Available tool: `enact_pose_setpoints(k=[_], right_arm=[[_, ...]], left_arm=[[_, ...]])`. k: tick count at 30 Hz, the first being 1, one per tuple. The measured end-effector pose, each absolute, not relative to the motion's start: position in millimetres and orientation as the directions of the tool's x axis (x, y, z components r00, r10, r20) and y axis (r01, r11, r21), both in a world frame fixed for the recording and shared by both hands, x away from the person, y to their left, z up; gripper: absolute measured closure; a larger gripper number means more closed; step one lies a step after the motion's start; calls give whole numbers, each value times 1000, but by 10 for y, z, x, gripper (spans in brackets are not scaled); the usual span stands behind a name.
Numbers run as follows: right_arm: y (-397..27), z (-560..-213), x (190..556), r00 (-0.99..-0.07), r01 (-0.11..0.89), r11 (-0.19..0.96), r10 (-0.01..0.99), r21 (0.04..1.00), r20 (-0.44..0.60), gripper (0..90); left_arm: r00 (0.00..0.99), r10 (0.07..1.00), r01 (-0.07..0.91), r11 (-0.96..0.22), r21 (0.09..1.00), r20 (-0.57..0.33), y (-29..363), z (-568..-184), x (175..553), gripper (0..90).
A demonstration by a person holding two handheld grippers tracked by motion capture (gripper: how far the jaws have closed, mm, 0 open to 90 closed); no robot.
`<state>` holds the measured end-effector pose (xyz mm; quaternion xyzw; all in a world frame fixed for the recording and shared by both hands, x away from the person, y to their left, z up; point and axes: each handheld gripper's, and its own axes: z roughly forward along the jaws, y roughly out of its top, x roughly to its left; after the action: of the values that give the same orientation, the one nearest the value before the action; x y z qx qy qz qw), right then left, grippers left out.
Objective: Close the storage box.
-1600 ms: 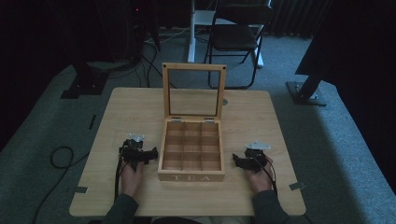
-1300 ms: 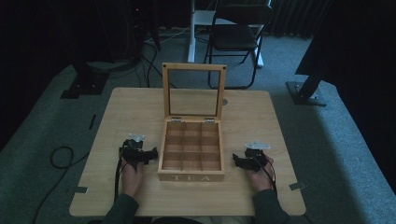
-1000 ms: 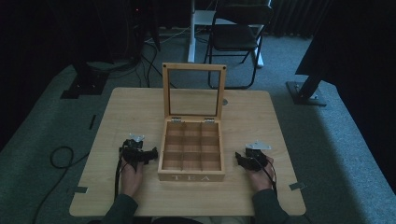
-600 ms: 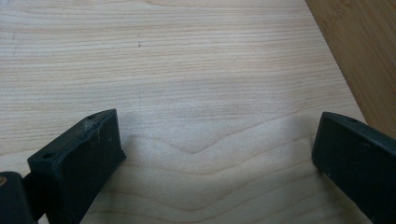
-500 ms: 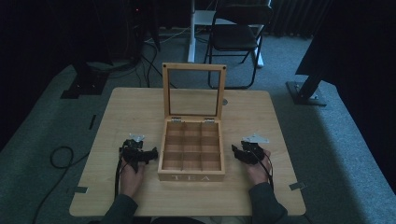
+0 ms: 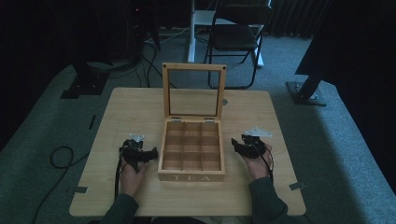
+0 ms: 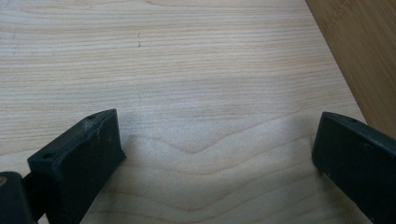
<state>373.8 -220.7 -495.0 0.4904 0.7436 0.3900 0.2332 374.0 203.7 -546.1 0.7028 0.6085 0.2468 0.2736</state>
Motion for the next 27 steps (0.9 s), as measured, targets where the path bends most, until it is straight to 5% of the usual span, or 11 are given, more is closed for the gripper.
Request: enact_pose_setpoints(k=[27], right_arm=[[-1961, -4269, 4105, -472, 451, 233, 882, 862, 9, 448]], left_arm=[[137, 990, 718, -109, 687, 14, 2037, -5463, 3741, 16]])
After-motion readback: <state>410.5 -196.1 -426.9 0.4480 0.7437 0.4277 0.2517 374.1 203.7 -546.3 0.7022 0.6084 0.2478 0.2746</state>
